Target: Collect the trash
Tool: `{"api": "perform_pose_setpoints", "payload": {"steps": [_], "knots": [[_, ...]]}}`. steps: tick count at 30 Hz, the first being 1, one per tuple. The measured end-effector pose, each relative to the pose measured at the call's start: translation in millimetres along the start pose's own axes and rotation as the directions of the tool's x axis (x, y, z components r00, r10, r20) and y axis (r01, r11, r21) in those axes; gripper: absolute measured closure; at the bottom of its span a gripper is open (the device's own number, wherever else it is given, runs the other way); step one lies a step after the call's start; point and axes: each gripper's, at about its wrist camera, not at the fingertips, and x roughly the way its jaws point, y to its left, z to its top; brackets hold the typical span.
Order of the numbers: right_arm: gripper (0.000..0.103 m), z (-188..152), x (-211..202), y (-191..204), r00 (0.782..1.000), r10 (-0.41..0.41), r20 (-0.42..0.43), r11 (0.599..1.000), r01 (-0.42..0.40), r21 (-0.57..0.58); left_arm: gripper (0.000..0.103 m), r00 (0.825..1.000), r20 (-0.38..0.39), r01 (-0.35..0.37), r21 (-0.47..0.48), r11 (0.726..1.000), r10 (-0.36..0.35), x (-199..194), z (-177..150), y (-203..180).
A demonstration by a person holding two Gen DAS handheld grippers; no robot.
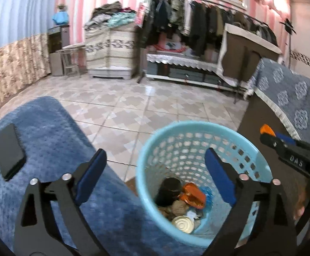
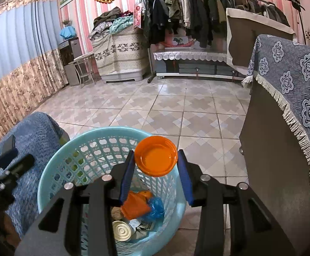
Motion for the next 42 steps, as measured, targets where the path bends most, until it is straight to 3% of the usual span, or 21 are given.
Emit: {"api": "perform_pose_setpoints", "payload": {"steps": [3,12,13,15,19,22,34,39,42], "knots": [[0.063,0.1,1.8,3.7,1.0,0.001,-0.003,1.0,-0.001,-0.013,0.005,0.997,0.038,-0.064,-0.003,0.998,0.064,-10.3,3.0,10.8],[0.06,-3.4,8.0,26.4,1.0,0.008,-0.008,0.998,-0.009,-0.062,0.005,0.991,0.047,-0.123,-0.049,0.991,0.125,-30.7,1.2,34.4],[0.056,-2.8,9.3,27.0,1.0,0.008,-0.01,0.998,-0.009,-0.067,0.005,0.989,0.047,-0.136,-0.055,0.989,0.139,-34.7,-1.8,37.8],[0.033,-3.1,8.8,28.3,1.0,0.011,-0.005,0.998,-0.012,-0.069,0.005,0.988,0.047,-0.147,-0.064,0.987,0.15,-39.7,-4.4,41.2],[0.014,-2.9,6.3,30.8,1.0,0.02,0.006,0.998,-0.019,-0.059,0.005,0.978,0.057,-0.195,-0.081,0.977,0.2,-59.8,-9.9,50.4],[0.006,-2.7,1.7,36.6,1.0,0.014,0.014,0.996,-0.013,-0.083,0.005,0.972,0.067,-0.219,-0.091,0.972,0.225,-79.5,-15.6,57.0],[0.004,-12.0,-33.3,61.3,0.997,0.05,0.052,0.986,-0.041,-0.163,0.005,0.94,0.054,-0.328,-0.145,0.934,0.338,-182.7,-61.5,77.7],[0.004,-17.3,-78.6,66.8,0.984,0.146,0.1,0.986,-0.136,-0.099,0.005,0.916,0.078,-0.377,-0.158,0.913,0.392,-225.1,-74.4,82.3],[0.004,-26.5,-98.7,71.5,0.973,0.214,0.088,0.976,-0.21,-0.054,0.005,0.905,0.095,-0.396,-0.172,0.902,0.415,-247.1,-80.9,84.0]]}}
